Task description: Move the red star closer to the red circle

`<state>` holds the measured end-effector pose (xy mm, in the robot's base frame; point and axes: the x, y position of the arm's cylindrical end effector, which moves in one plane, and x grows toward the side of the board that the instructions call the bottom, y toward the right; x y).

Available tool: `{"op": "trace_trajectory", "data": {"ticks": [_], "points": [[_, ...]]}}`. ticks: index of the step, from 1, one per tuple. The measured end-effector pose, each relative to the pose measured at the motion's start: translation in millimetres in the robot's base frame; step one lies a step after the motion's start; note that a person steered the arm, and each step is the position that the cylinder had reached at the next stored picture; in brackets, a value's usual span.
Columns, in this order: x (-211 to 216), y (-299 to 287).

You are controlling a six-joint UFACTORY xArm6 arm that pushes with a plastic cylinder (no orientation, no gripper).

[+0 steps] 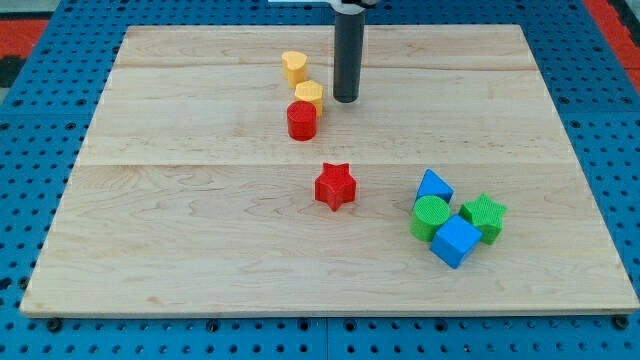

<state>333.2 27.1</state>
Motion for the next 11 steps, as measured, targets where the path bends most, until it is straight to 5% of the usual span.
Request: {"op": "trace_trajectory", "data": {"ticks": [8,10,11], "points": [[48,-5],[111,84],[138,50]]}}
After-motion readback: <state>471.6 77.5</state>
